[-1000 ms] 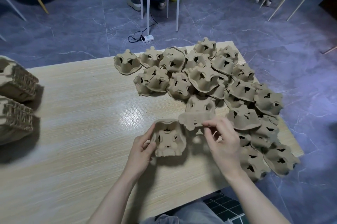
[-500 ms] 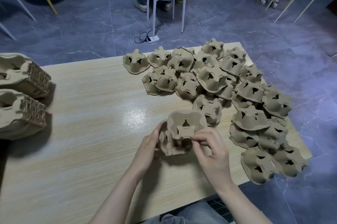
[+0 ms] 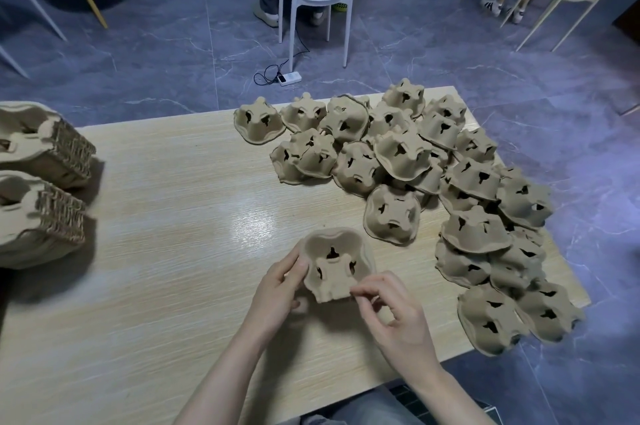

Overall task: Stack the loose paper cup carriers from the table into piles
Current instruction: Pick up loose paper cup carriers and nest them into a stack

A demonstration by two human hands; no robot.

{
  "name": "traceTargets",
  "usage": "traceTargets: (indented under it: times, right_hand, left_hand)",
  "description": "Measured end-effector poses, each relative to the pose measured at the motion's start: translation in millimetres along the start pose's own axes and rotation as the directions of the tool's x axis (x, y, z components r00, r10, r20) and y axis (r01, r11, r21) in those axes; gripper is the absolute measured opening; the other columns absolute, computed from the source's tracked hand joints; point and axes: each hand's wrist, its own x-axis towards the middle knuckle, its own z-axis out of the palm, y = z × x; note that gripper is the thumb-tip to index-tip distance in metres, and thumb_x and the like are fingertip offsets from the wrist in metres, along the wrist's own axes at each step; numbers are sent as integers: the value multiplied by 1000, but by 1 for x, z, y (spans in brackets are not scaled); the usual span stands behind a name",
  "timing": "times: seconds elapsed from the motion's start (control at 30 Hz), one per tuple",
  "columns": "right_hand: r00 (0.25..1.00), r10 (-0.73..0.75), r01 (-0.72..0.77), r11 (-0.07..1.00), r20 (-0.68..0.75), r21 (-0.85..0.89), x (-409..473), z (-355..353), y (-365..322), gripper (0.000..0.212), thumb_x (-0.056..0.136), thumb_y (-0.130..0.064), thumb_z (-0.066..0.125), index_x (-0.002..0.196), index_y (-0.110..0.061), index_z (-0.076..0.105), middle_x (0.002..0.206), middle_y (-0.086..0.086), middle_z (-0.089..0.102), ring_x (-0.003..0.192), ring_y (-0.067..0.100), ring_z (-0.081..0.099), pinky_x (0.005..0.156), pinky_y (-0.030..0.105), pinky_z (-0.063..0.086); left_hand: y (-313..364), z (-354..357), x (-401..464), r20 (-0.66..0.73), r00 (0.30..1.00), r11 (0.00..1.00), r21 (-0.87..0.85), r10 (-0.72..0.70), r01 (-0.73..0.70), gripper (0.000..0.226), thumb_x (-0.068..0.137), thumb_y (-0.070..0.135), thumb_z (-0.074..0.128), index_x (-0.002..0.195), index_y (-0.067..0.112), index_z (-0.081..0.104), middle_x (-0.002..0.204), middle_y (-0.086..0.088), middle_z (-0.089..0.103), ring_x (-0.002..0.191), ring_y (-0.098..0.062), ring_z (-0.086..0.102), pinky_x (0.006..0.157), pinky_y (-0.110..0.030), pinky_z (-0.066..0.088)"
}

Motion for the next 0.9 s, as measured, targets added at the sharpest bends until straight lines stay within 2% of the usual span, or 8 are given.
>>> traceTargets:
  times: [0.13, 0.27, 0.37, 0.53, 0.6, 0.73, 0.83, 0.9]
  right_hand:
    - [990, 110, -106, 993, -83, 56, 2, -3, -3, 27, 88, 3, 65, 103, -19, 68, 102, -6, 60, 86, 11, 61, 68, 18, 49]
    - [912, 398, -374, 906, -99, 198, 9, -3, 4, 31, 89, -6, 67, 108, -29, 61, 105, -3, 56, 70, 10, 57, 64, 20, 49]
    - [856, 514, -479, 826, -50, 296, 12, -2, 12, 23, 88, -8, 68, 104, -25, 66, 95, 0, 66, 61, 9, 52, 60, 22, 46]
    - [885, 466, -450, 858, -7, 248, 12, -1, 18, 20, 89, -5, 66, 98, -22, 70, 74, 1, 60, 65, 11, 49, 66, 23, 45]
    - [896, 444, -433, 875, -5, 218, 14, -2, 21, 21, 89, -5, 66, 98, -24, 70, 79, 6, 60, 67, 13, 49, 67, 24, 45]
    - [905, 421, -409, 901, -62, 147, 30, -14, 31, 19, 89, -11, 67, 99, -26, 68, 94, -1, 65, 68, 12, 54, 69, 26, 49]
    - [927, 361, -364, 931, -99, -10, 51, -30, 48, 24, 88, -9, 67, 106, -25, 65, 106, -4, 60, 64, 4, 53, 69, 17, 45]
    - [951, 299, -309, 941, -82, -141, 69, -40, 58, 26, 88, -10, 68, 111, -22, 63, 108, -6, 56, 63, 4, 53, 68, 19, 45]
  left_hand:
    - [-4, -1, 3, -7, 1000, 1000, -8, -30, 30, 43, 96, 42, 54, 138, 48, 48, 127, 3, 63, 102, -15, 62, 66, -21, 48]
    - [-4, -2, 4, -7, 1000, 1000, -4, -24, 24, 41, 97, 39, 55, 137, 49, 48, 129, 4, 63, 103, -16, 62, 68, -23, 49]
    - [-5, -1, 5, -11, 1000, 1000, -7, -13, 13, 38, 98, 34, 54, 131, 53, 48, 124, 1, 64, 99, -17, 63, 72, -26, 51]
    - [-6, 0, 5, -18, 1000, 1000, -21, 5, -5, 39, 98, 29, 57, 126, 55, 48, 125, 4, 61, 91, -13, 60, 69, -26, 49]
    - [-6, 0, 5, -28, 1000, 1000, -25, 14, -14, 42, 97, 26, 58, 129, 52, 48, 124, 4, 60, 89, -10, 61, 68, -26, 48]
    - [-9, 1, 6, -42, 998, 999, -12, 37, -37, 47, 97, 22, 60, 134, 47, 46, 123, 2, 59, 83, -6, 61, 65, -23, 49]
    - [-10, 3, 6, -55, 997, 999, 2, 49, -49, 47, 96, 22, 60, 133, 48, 46, 123, 3, 58, 85, -6, 61, 64, -20, 50]
    - [-10, 4, 6, -69, 996, 998, -1, 61, -61, 46, 97, 20, 59, 131, 48, 46, 123, 2, 58, 84, -7, 61, 63, -20, 50]
